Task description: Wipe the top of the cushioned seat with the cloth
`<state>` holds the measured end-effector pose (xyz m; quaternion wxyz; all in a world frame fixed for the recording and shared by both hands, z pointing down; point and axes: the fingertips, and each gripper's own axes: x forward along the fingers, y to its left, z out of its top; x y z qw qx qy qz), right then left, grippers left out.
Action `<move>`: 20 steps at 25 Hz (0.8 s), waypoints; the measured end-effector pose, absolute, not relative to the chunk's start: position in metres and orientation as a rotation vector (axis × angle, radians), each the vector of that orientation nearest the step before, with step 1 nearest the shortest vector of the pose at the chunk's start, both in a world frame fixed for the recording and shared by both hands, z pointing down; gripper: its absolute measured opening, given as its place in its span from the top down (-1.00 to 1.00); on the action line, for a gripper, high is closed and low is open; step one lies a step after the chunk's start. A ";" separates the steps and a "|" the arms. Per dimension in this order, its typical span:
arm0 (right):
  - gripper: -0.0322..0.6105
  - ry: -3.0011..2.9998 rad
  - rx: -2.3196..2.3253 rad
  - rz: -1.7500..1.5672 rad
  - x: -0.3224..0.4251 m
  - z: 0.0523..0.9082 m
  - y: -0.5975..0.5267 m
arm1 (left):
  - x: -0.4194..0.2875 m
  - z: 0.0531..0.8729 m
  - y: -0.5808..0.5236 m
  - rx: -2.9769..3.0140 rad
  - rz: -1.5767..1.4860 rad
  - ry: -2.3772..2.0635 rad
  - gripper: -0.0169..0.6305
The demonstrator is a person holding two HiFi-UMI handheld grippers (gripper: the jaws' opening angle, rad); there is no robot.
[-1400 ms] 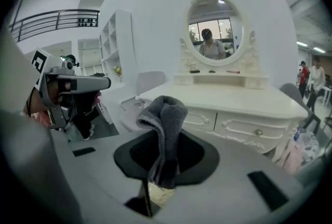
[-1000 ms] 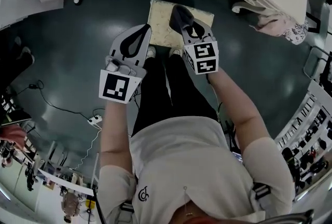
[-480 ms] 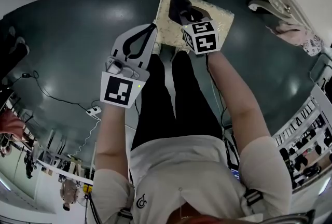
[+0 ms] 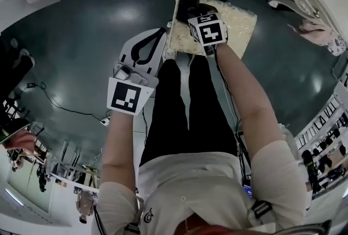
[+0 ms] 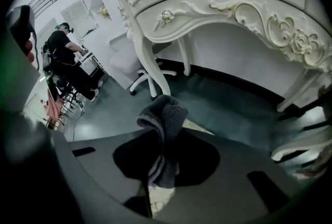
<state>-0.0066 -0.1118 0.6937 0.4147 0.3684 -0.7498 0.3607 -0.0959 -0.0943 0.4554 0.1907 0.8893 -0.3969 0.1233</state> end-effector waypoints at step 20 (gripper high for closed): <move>0.64 -1.771 0.987 0.880 0.094 0.705 -0.107 | -0.022 0.469 -0.087 2.584 0.403 -0.957 0.91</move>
